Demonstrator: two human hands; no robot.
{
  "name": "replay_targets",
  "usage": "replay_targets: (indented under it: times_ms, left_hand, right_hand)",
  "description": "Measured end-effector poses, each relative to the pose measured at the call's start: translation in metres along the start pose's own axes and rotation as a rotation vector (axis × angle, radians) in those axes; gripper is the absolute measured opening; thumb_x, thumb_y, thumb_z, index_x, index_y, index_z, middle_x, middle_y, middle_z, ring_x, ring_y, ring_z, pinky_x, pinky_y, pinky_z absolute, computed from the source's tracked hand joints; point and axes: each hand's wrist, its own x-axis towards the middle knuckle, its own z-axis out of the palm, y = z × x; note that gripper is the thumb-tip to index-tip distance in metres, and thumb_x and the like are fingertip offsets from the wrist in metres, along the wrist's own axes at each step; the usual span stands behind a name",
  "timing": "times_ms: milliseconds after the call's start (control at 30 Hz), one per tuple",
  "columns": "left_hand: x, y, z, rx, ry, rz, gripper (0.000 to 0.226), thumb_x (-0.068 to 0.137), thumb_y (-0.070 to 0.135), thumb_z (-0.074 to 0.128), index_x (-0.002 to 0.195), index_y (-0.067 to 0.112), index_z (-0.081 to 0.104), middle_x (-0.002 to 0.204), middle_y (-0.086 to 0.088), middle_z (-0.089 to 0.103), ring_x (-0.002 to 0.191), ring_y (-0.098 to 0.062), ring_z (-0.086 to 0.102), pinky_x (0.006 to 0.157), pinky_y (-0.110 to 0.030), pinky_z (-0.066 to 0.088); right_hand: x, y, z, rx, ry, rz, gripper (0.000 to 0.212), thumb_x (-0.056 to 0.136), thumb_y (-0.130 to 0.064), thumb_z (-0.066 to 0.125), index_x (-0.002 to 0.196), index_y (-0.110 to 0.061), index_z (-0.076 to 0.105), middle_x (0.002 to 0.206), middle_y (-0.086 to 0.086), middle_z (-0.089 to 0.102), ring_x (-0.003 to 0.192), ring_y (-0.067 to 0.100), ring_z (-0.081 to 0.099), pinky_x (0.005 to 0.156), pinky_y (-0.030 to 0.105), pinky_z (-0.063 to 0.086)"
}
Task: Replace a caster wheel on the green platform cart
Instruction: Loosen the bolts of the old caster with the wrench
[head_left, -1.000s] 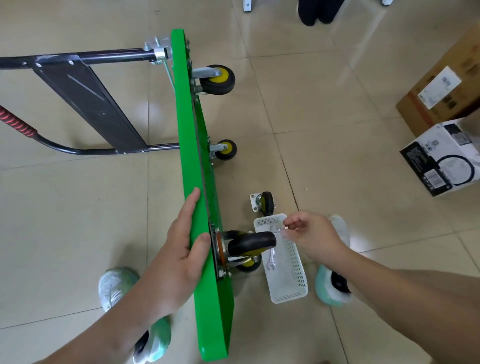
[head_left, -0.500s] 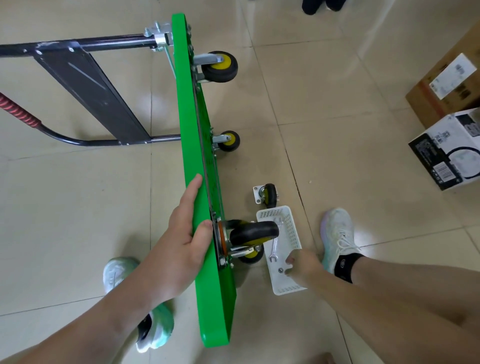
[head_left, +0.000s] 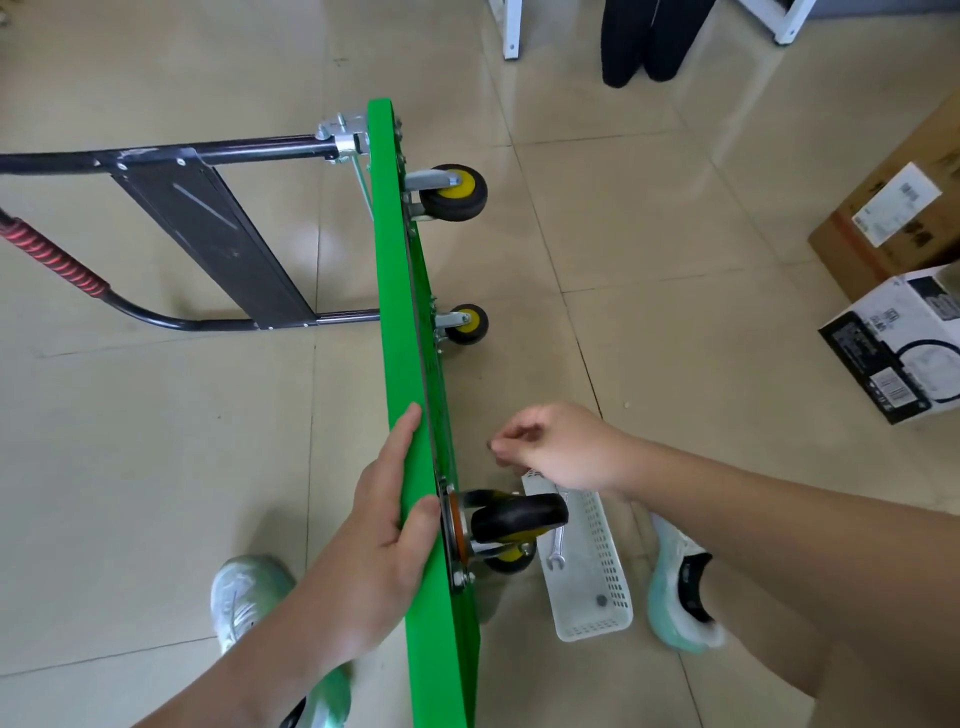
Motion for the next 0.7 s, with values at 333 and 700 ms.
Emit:
replay_targets:
  times_ms: [333,700]
  left_hand:
    - [0.001,-0.006,0.001,-0.021,0.018,0.040,0.063,0.100,0.056,0.035,0.151,0.070,0.000,0.149,0.048,0.016,0.134,0.030,0.025,0.100,0.005,0.023]
    - [0.000,-0.003,0.002,-0.017,0.029,0.036,0.072,0.092,0.047,0.038,0.151,0.068,0.001,0.149,0.048,0.015,0.133,0.033,0.021,0.100,0.007,0.020]
  right_hand:
    - [0.030,-0.002,0.030,-0.078,-0.160,0.009,0.037,0.091,-0.055,0.064,0.108,-0.024,0.075,0.096,-0.005,0.077,0.090,0.015,0.072,0.094,0.039,0.056]
    - [0.037,-0.006,0.037,0.088,-0.174,-0.007,0.014,0.077,-0.029,0.085,0.086,-0.027,0.075,0.087,-0.007,0.075,0.097,0.020,0.070,0.102,0.041,0.051]
